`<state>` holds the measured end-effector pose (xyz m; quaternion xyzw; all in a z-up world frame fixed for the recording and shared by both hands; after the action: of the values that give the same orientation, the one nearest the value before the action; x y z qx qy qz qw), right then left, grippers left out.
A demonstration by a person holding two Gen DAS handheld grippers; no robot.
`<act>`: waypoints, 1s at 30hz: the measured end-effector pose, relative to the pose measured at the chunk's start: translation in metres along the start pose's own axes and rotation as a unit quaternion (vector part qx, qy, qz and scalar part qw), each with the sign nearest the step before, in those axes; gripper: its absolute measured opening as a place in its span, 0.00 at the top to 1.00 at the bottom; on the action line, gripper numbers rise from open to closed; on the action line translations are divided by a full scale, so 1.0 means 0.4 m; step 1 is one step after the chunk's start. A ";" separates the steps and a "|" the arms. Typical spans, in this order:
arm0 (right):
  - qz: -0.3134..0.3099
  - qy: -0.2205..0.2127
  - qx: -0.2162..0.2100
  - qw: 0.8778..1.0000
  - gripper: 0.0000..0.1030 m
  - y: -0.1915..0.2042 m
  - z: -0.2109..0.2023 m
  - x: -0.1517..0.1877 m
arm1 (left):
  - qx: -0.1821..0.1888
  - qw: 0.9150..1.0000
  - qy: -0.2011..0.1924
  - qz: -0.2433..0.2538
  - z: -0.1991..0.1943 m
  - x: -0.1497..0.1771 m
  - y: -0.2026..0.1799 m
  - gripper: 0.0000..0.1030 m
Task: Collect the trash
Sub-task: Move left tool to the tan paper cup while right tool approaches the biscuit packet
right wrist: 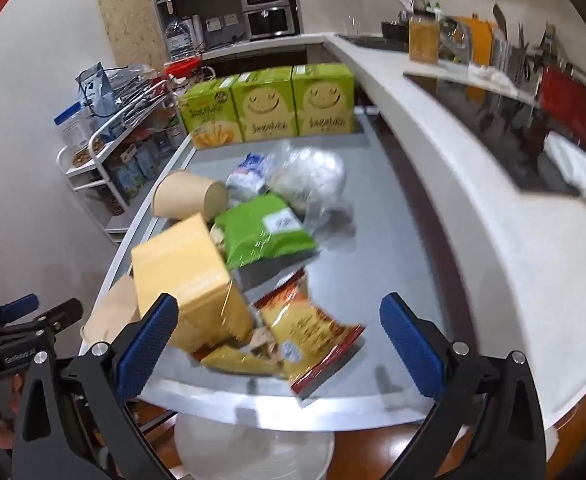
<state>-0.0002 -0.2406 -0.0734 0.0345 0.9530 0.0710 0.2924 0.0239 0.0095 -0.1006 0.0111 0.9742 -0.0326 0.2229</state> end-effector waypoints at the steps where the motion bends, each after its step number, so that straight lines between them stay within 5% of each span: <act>1: 0.006 0.007 -0.004 1.000 0.04 -0.002 0.007 0.007 | 0.004 1.000 0.001 -0.002 0.004 0.007 0.002 0.01; 12: 0.016 0.052 0.004 0.998 0.04 -0.028 0.037 0.051 | 0.027 0.999 0.023 0.000 -0.001 0.048 -0.003 0.01; 23: -0.078 0.079 0.032 0.993 0.04 -0.019 0.036 0.052 | 0.046 0.998 0.024 0.025 -0.016 0.043 -0.030 0.01; 30: -0.066 0.086 0.014 0.994 0.04 -0.004 0.038 0.067 | 0.041 0.998 0.029 0.024 -0.011 0.035 -0.034 0.01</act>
<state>-0.0137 -0.2374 -0.1008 -0.0304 0.9758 0.0412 0.2127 0.0086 -0.0036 -0.1019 0.0450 0.9775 -0.0669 0.1950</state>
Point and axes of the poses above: each gripper's, at about its wrist camera, not at the fingertips, and z roughly the way its jaws point, y to its left, x to its underside, the point moved 7 cm from there along z, roughly the way its jaws point, and after that the axes turned 7 degrees about y, right-handed, at the moved point
